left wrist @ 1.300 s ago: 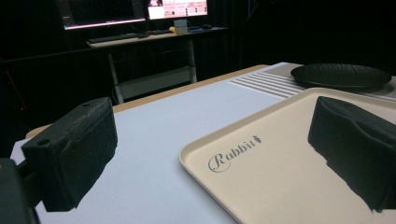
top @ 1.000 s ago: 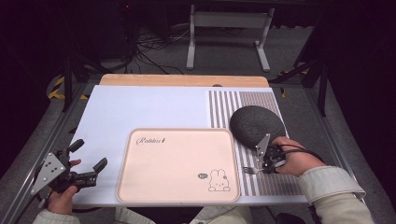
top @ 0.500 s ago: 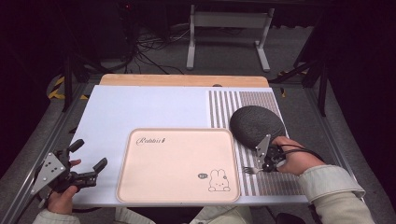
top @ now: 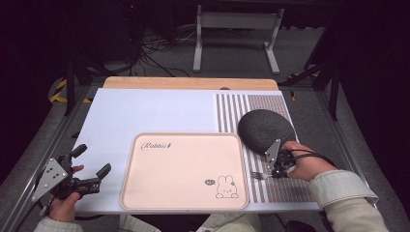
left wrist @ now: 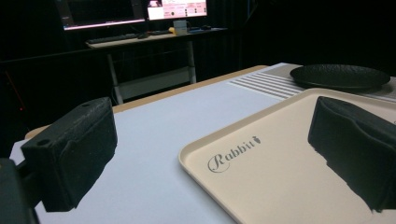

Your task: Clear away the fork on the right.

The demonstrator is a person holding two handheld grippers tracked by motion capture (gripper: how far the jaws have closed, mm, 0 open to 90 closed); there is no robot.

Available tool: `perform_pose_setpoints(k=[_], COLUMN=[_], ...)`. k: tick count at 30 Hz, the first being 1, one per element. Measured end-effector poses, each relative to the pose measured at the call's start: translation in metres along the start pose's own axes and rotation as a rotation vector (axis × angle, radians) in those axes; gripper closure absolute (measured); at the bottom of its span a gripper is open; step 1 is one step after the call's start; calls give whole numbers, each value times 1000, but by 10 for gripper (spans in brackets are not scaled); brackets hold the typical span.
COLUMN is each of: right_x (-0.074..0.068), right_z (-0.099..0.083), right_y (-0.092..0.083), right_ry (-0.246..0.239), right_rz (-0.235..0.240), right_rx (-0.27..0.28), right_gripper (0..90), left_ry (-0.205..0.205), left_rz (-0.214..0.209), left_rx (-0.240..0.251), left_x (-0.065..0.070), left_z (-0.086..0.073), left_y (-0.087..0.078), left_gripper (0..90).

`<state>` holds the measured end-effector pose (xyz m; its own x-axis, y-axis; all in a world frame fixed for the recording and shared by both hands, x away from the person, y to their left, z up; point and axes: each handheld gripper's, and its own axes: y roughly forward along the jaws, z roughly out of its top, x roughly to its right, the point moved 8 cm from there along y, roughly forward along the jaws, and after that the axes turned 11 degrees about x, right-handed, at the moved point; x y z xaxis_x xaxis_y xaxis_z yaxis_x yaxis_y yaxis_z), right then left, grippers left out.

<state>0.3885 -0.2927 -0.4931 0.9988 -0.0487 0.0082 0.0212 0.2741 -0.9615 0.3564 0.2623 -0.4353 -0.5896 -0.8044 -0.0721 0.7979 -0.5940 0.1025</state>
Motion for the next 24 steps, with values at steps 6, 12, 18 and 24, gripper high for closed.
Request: perform_pose_setpoints(k=[6,12,18,24], right_x=[1,0,2,4], right_z=[0,-1,0,6], right_y=[0,-2,-11,-28], right_ry=[1,21,34,94], right_rz=[-5,-8,-35,-87], right_rx=[20,15,22,73], right_gripper=[860,862,863,864], left_ry=[1,-1,-1,-1], left_rz=[1,1,1,2], left_rx=[-2,-1,-3,-1], left_x=[0,0,0,0], left_z=[0,0,0,0], left_y=[0,0,0,0], left_gripper=[21,21,21,21])
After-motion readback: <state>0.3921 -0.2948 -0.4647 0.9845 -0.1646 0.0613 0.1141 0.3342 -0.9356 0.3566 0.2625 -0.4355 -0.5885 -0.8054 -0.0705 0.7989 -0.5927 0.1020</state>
